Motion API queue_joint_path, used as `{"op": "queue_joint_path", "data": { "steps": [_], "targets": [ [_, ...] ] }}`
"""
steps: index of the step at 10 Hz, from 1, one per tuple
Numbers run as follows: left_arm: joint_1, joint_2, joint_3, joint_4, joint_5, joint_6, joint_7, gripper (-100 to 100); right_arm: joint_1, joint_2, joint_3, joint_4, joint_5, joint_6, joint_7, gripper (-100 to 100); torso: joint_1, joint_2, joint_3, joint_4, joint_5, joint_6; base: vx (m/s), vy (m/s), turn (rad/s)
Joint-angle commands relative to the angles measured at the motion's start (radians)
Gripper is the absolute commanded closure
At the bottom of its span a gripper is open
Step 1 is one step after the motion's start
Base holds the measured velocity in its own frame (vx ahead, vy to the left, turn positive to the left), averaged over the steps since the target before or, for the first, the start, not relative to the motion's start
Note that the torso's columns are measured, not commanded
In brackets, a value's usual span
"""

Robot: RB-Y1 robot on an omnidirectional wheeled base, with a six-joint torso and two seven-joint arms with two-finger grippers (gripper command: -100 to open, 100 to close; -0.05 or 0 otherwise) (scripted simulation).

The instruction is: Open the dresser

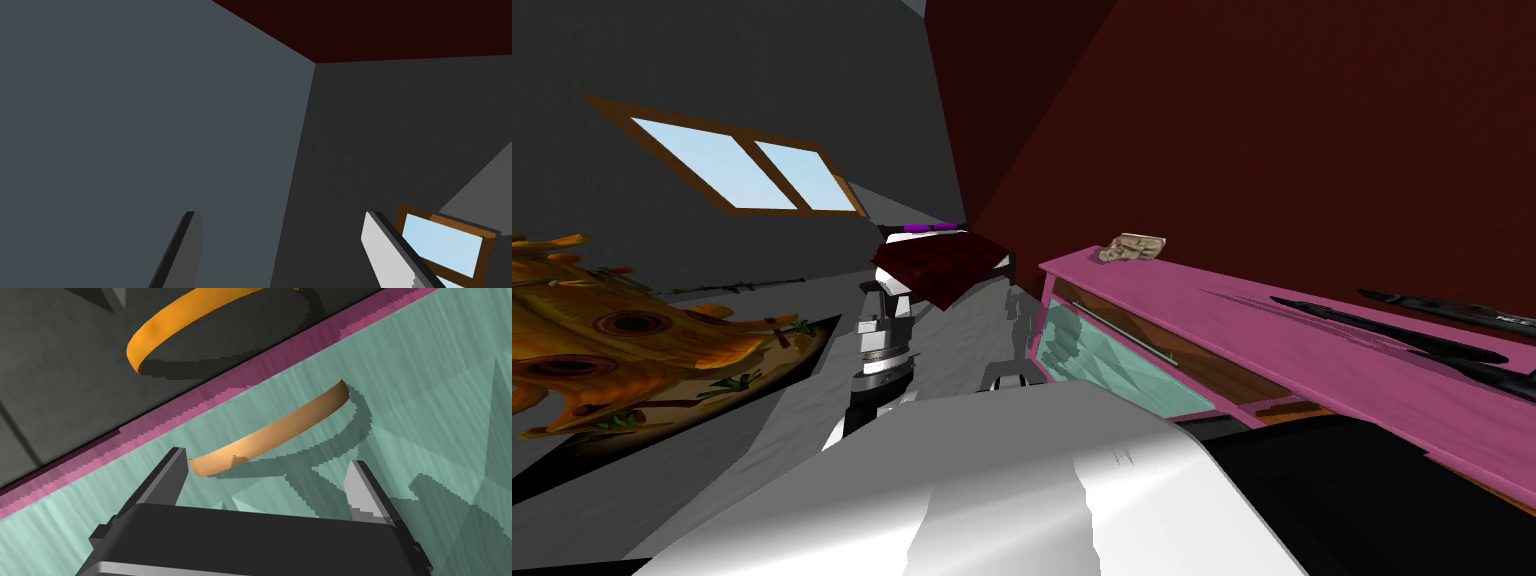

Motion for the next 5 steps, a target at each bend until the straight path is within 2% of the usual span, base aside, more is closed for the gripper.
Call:
{"op": "queue_joint_path", "data": {
  "steps": [1, 2, 3, 5],
  "targets": [
    [0.0, 0.0, 0.0, 0.0, 0.0, 0.0, 0.0, 0, 0.003, -0.004, 0.016, 0.02, 0.009, 0.051, 0.012, -100, 0.0, 0.001, 0.0, 0.0, 0.0, 0.0, 0.05, -0.033, 0.026],
    [0.0, 0.0, 0.0, 0.0, 0.0, 0.0, 0.0, 0, 0.007, -0.008, 0.013, 0.006, 0.007, 0.039, 0.011, -100, 0.001, 0.002, 0.001, 0.001, 0.0, 0.0, 0.021, -0.016, 0.006],
    [0.0, 0.0, 0.0, 0.0, 0.0, 0.0, 0.0, 0, -0.014, 0.008, 0.01, 0.05, 0.003, 0.035, -0.003, -100, 0.002, 0.004, 0.002, 0.001, 0.0, 0.0, -0.001, -0.03, 0.03],
    [0.0, 0.0, 0.0, 0.0, 0.0, 0.0, 0.0, 0, -0.035, 0.025, 0.006, 0.095, 0.0, 0.026, -0.02, -100, 0.0, 0.003, 0.002, 0.001, 0.0, 0.0, -0.014, -0.044, 0.037]
  ]
}}
